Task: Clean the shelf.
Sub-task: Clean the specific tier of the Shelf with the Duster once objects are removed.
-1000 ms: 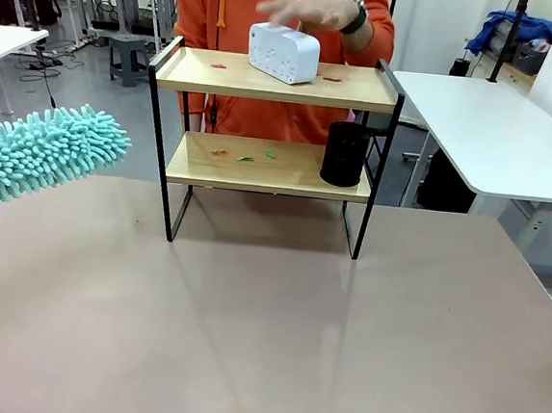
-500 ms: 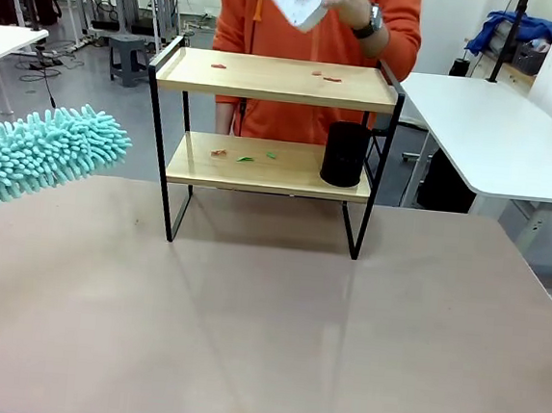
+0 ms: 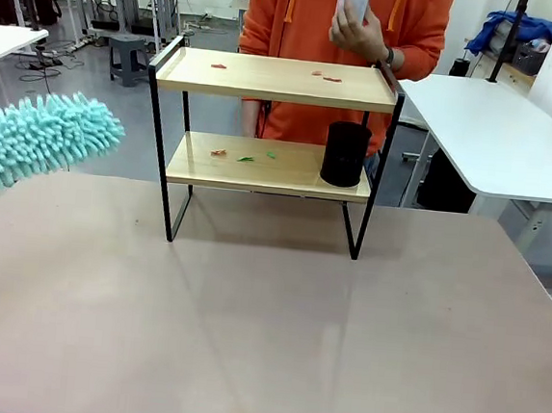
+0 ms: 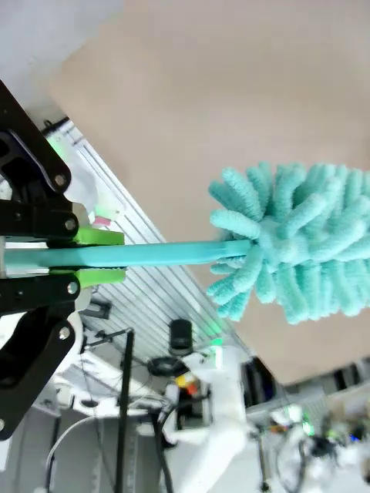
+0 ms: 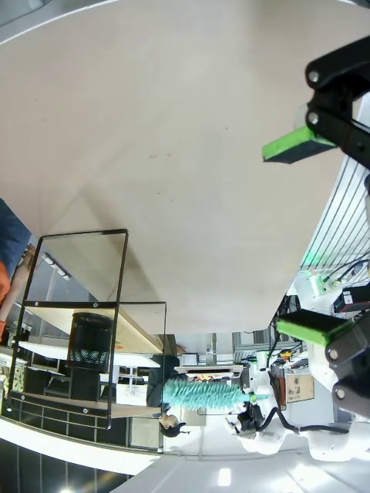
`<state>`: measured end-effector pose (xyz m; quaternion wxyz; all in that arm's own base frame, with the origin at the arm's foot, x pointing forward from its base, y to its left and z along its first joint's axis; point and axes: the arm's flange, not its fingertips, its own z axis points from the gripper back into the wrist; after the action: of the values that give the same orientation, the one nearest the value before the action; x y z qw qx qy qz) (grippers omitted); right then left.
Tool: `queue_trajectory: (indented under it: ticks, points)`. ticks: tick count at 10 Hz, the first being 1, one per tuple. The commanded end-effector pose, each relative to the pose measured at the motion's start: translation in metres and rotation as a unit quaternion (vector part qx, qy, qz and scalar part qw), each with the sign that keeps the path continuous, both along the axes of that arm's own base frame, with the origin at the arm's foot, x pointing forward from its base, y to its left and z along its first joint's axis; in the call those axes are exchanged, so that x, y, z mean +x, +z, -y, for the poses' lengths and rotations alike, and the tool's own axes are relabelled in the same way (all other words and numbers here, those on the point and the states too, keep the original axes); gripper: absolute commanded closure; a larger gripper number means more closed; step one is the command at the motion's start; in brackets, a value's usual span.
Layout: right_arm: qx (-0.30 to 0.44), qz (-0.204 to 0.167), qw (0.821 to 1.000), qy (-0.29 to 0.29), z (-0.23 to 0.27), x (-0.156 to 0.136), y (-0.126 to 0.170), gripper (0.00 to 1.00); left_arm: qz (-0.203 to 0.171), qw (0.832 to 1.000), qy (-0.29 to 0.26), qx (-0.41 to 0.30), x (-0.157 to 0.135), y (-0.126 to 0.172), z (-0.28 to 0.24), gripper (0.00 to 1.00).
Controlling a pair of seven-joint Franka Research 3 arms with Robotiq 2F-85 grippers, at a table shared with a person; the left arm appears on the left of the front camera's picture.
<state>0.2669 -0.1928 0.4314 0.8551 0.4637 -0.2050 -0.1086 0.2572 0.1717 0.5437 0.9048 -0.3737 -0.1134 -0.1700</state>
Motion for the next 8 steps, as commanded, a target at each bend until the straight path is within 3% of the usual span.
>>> queue_trajectory:
  ticks: [1,3,4,5,7,8]
  points:
    - [0.004,0.017,1.0,0.004,0.0,0.001,0.0,0.0,0.036,0.998,0.059,0.014,0.007,0.085,0.007,0.88]
    - [0.004,0.017,1.0,0.004,0.0,0.001,0.0,0.0,0.063,0.997,0.042,0.015,0.025,0.125,0.049,0.88]
    - [0.004,0.017,1.0,0.004,0.0,0.001,0.0,0.0,0.078,0.993,0.082,0.019,0.037,0.133,0.076,0.88]
    - [0.004,0.017,1.0,0.004,0.0,0.001,0.0,0.0,0.06,0.997,0.046,0.013,0.007,0.123,0.029,0.88]
    - [0.004,0.017,1.0,0.004,0.0,0.001,0.0,0.0,0.06,0.997,0.046,0.013,0.007,0.123,0.029,0.88]
    - [0.004,0.017,1.0,0.004,0.0,0.001,0.0,0.0,0.064,0.996,0.054,0.017,0.021,0.136,0.051,0.88]
